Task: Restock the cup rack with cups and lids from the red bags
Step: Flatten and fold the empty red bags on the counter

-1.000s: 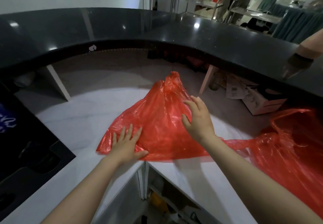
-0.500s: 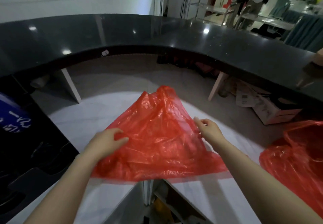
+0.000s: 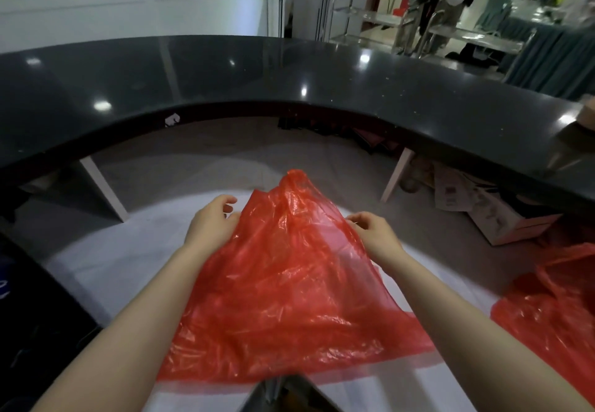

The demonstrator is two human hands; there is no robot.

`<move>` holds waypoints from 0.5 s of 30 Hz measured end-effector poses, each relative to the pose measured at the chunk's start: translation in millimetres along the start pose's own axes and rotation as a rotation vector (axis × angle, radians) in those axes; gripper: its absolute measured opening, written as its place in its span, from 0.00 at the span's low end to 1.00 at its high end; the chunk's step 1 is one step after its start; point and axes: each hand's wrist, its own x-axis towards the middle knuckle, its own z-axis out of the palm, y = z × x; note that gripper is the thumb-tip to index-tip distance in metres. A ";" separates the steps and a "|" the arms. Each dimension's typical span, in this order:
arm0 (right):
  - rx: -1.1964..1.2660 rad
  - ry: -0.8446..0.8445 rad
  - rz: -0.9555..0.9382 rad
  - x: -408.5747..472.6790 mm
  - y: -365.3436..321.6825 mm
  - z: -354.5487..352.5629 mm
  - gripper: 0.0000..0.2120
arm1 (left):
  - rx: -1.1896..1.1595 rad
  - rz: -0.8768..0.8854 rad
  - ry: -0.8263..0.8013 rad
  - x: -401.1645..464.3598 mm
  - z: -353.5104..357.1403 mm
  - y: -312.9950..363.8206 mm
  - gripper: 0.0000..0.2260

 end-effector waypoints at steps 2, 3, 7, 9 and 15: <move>0.012 0.014 -0.013 9.0 -1.9 1.9 0.02 | -0.019 -0.007 -0.072 15.5 5.6 1.4 0.17; 0.019 0.022 -0.016 13.9 -2.9 3.0 0.02 | -0.045 -0.026 -0.112 23.1 7.5 3.6 0.18; -0.004 -0.018 -0.048 40.7 -5.0 8.0 0.09 | -0.199 -0.044 -0.302 44.5 13.3 9.7 0.21; 0.001 -0.098 -0.081 58.5 -10.0 9.3 0.16 | -0.270 0.022 -0.377 50.9 16.6 13.3 0.19; -0.253 -0.350 -0.322 112.6 -31.8 29.0 0.32 | -0.206 0.068 -0.375 60.1 26.0 22.7 0.12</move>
